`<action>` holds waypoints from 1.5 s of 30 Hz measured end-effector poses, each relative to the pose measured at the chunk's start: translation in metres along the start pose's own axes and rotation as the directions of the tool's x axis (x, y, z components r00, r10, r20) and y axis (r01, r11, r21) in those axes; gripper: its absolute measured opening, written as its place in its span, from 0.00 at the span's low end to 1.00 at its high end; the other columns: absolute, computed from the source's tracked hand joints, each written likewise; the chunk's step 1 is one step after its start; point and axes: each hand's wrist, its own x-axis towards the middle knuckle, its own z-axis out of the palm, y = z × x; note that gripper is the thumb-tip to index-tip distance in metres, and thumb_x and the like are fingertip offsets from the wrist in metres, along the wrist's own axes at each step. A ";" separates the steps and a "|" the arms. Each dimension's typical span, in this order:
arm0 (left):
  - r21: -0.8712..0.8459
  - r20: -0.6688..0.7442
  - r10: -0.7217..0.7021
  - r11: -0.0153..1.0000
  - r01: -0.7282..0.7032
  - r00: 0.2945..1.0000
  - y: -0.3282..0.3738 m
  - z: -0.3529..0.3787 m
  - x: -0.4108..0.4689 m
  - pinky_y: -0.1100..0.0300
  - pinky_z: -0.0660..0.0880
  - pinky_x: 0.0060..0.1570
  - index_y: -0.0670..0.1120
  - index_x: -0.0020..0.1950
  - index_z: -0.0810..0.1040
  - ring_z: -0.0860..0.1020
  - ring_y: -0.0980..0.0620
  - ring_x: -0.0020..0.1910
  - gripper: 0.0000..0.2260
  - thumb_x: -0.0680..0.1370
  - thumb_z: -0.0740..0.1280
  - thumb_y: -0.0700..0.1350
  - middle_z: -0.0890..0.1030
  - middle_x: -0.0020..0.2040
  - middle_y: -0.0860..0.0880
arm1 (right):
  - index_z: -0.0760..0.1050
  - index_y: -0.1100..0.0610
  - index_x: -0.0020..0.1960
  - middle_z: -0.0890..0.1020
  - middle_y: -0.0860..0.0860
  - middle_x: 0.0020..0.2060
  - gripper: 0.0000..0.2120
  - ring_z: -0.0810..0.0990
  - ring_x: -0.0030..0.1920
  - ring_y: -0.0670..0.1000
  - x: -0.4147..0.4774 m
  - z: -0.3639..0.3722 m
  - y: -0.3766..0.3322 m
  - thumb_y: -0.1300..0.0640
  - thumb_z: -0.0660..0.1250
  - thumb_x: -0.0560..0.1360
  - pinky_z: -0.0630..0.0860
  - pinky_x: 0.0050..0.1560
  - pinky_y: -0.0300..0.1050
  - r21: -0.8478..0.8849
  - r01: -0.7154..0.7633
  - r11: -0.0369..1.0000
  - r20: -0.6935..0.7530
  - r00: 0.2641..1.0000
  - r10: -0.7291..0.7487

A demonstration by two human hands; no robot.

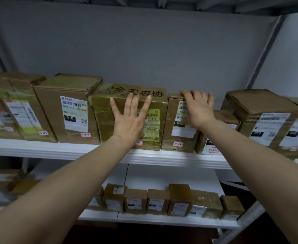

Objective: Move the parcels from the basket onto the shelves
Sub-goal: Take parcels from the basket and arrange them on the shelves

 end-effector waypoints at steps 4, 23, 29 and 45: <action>0.008 0.004 0.001 1.000 -0.001 1.000 0.001 0.001 0.004 0.27 0.39 0.64 0.49 0.69 0.21 0.39 0.41 0.76 0.56 0.71 0.69 0.61 0.39 0.73 0.41 | 0.55 0.51 0.75 0.62 0.56 0.70 0.46 0.56 0.73 0.59 -0.002 0.001 0.002 0.55 0.78 0.65 0.42 0.73 0.62 0.015 0.011 1.000 -0.016 1.000 -0.011; -0.046 -0.319 0.220 0.968 -0.246 0.922 0.035 -0.005 0.006 0.39 0.31 0.67 0.45 0.77 0.38 0.43 0.40 0.76 0.55 0.65 0.72 0.62 0.45 0.75 0.39 | 0.42 0.52 0.78 0.51 0.55 0.76 0.58 0.44 0.77 0.57 -0.020 -0.022 0.024 0.44 0.78 0.64 0.36 0.71 0.65 0.037 -0.001 0.999 -0.013 1.000 0.002; -0.047 -0.465 0.442 0.853 -0.521 0.767 0.125 -0.024 0.017 0.43 0.52 0.73 0.41 0.75 0.56 0.57 0.38 0.73 0.44 0.65 0.73 0.51 0.60 0.73 0.36 | 0.40 0.53 0.78 0.49 0.56 0.76 0.62 0.44 0.77 0.56 -0.043 -0.036 0.100 0.38 0.77 0.61 0.35 0.72 0.61 -0.042 -0.017 0.999 -0.013 1.000 0.017; -0.050 0.131 0.188 0.982 -0.183 0.973 0.247 -0.039 0.042 0.54 0.40 0.74 0.41 0.78 0.41 0.48 0.46 0.77 0.40 0.77 0.67 0.44 0.49 0.78 0.43 | 0.56 0.52 0.76 0.62 0.52 0.74 0.47 0.57 0.75 0.55 -0.050 -0.041 0.236 0.45 0.77 0.65 0.47 0.74 0.58 -0.170 0.124 0.978 0.106 0.989 -0.107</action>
